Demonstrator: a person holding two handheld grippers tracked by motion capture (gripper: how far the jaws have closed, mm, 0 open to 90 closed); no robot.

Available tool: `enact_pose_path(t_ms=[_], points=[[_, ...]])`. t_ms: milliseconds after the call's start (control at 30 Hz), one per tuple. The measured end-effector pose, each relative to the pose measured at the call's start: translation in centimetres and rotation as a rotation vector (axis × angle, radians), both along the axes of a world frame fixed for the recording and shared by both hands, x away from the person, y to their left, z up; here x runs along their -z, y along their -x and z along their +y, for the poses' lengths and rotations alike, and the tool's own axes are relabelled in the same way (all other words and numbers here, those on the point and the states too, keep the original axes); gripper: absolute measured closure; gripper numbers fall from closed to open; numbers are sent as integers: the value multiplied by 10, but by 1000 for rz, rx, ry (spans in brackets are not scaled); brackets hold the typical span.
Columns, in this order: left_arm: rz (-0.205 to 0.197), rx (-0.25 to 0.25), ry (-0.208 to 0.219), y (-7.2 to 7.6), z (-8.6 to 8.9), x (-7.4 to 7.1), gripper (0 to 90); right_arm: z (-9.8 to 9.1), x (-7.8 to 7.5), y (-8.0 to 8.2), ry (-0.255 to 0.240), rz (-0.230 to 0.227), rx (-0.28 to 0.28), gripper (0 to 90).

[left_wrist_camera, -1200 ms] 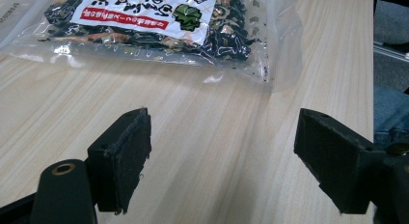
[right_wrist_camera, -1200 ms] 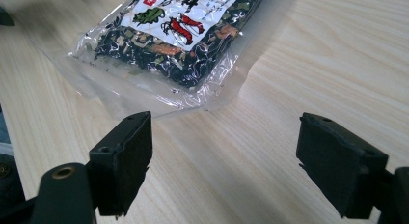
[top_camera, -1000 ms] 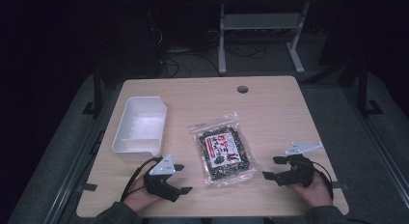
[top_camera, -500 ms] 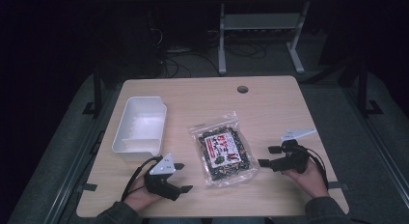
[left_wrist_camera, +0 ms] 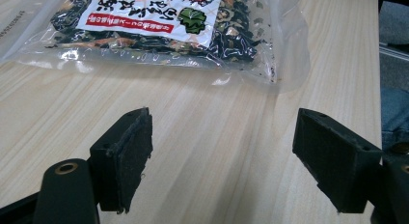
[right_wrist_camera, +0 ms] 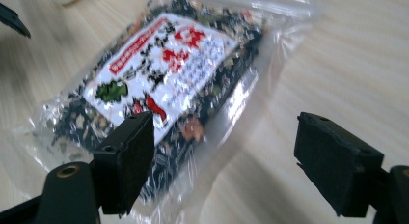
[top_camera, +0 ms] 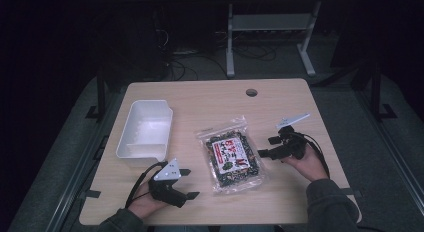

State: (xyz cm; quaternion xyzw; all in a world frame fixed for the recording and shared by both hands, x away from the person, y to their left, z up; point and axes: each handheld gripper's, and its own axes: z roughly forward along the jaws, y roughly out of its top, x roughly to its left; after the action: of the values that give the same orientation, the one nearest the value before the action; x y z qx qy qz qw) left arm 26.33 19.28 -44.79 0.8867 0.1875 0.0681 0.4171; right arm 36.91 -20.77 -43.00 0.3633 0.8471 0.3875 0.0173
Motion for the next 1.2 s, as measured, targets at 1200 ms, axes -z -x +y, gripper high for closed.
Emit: enact_pose_path(t_ms=[1200], points=[[15, 4, 18, -1, 2, -2, 214, 70, -13, -127, 117, 72, 54, 274]])
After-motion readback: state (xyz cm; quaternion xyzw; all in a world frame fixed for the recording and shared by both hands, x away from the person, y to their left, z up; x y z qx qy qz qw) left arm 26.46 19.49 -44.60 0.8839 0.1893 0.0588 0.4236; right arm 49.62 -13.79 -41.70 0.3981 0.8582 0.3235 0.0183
